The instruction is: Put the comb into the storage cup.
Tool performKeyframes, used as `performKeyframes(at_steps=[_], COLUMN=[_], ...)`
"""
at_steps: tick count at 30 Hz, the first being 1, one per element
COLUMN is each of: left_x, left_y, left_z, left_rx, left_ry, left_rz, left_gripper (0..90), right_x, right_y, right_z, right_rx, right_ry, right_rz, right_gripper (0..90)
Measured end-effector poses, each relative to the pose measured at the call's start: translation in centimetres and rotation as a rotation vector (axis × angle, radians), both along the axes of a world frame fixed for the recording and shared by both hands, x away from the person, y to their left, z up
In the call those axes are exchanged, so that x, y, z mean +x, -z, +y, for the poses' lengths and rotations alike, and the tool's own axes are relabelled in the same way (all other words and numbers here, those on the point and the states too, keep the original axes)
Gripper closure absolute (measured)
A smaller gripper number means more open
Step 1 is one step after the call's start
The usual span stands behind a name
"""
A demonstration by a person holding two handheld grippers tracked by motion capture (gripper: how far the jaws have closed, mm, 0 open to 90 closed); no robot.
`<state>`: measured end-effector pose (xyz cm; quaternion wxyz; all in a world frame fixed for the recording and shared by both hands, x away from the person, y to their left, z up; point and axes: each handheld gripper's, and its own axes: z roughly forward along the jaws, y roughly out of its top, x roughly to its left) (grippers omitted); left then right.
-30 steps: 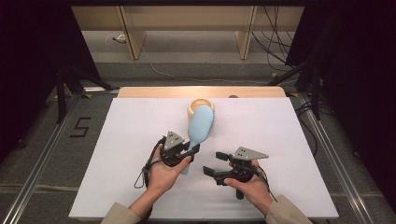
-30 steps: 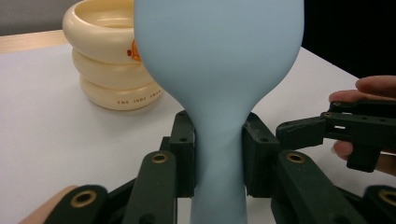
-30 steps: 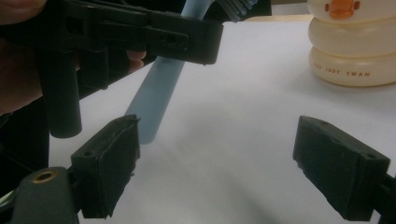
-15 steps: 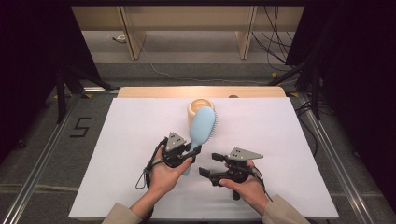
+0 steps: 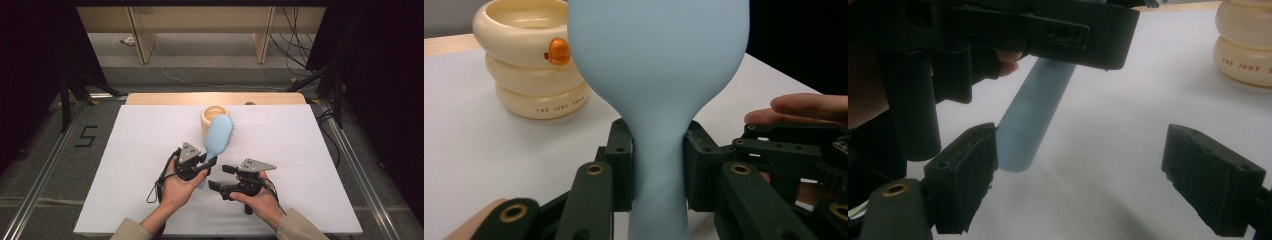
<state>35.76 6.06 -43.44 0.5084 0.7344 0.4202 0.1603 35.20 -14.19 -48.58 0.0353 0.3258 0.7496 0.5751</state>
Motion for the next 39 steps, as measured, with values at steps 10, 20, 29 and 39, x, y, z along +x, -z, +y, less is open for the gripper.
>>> performKeyframes(at_steps=[10, 20, 29, 39], left_x=[-0.2, -0.3, -0.4, -0.3], left_y=[0.0, 0.1, 0.2, 0.4], left_z=[-0.3, -0.6, -0.8, -0.9], left_rx=[0.001, 0.006, -0.003, -0.004], left_ry=[0.009, 0.014, 0.022, 0.026], left_rz=[-0.005, -0.017, -0.017, -0.014], left_gripper=[69.1, 69.1, 69.1, 69.1], right_x=[0.1, 0.2, 0.4, 0.6], right_y=[0.1, 0.2, 0.2, 0.4], right_z=[0.7, 1.1, 1.3, 1.6], right_rx=[0.006, 0.005, 0.005, -0.008], right_ry=[-0.008, -0.009, -0.013, -0.024], right_rz=[0.01, 0.015, 0.013, 0.015], right_gripper=[15.7, 15.7, 15.7, 15.4])
